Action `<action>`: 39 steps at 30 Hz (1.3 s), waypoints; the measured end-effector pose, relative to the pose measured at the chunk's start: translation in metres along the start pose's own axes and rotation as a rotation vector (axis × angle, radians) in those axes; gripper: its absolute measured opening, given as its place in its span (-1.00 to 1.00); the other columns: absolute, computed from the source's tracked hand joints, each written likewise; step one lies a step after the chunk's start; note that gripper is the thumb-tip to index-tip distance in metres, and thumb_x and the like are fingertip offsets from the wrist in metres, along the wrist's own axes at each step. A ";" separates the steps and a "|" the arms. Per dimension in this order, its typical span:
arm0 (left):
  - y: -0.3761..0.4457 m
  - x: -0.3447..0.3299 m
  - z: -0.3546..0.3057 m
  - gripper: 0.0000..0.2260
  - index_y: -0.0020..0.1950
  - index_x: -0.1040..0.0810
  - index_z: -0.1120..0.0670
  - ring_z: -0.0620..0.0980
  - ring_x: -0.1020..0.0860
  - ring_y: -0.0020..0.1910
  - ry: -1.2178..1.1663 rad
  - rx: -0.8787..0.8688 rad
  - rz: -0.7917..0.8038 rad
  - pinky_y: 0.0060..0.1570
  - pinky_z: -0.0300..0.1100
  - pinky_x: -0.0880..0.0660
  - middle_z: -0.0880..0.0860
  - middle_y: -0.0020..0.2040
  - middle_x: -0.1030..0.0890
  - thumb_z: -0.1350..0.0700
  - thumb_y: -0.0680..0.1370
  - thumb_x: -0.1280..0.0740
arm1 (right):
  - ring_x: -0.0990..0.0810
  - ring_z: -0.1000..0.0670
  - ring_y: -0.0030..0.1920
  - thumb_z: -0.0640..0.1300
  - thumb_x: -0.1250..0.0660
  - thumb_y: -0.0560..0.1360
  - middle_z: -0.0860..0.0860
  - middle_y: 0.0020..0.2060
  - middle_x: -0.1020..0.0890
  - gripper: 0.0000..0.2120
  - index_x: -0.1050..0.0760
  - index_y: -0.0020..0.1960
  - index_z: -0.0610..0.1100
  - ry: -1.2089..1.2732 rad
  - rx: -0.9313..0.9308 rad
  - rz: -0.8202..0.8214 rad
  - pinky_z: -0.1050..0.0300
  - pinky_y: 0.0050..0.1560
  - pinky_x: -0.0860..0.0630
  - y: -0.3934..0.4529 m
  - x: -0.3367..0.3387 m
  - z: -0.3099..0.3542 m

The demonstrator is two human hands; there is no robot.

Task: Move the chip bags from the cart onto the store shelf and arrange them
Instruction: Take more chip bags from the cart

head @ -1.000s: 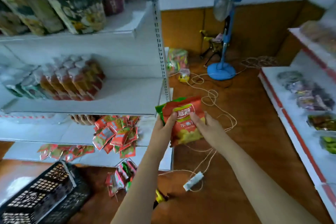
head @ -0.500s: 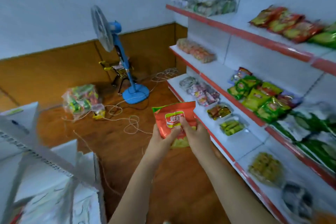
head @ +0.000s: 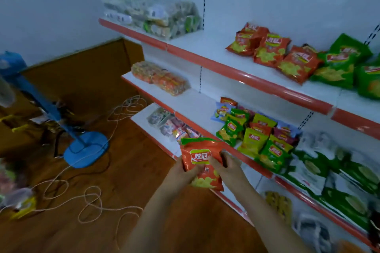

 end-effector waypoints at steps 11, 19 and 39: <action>0.277 0.020 -0.037 -0.63 0.23 -0.43 -0.05 -0.17 -0.65 -0.04 0.356 -0.039 0.046 -0.05 -0.26 -0.61 -0.04 0.11 -0.65 -0.04 0.50 -0.46 | -0.64 0.04 0.00 0.10 -0.45 0.43 0.03 0.08 -0.64 -0.64 -0.49 0.17 0.06 0.003 -0.181 -0.086 0.07 0.02 -0.61 0.246 0.039 0.005; 0.498 0.026 0.019 -0.58 0.30 -0.38 0.12 -0.02 -0.63 0.02 0.506 -0.018 0.078 -0.11 -0.34 -0.58 0.03 0.10 -0.61 0.08 0.52 -0.45 | -0.52 -0.06 0.25 0.43 -0.20 0.40 0.00 0.28 -0.54 -0.38 -0.47 0.29 0.06 -0.072 -0.270 -0.170 0.02 0.26 -0.41 0.435 0.070 -0.039; 0.230 0.099 0.011 -0.30 0.58 -0.12 -0.02 0.02 -0.23 0.53 0.150 0.001 -0.469 0.48 0.07 -0.26 0.02 0.57 -0.22 -0.17 0.55 -0.34 | -0.40 -0.11 0.37 0.09 -0.21 0.58 -0.13 0.38 -0.44 -0.52 -0.36 0.41 -0.14 -0.341 0.063 0.002 0.09 0.34 -0.29 0.266 -0.053 0.026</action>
Point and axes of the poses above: each hand's wrist, its own y-axis towards the middle knuckle, its own x-axis out of the back of the hand, z = x × y, the point moved 1 cm from there along y, towards the middle knuckle
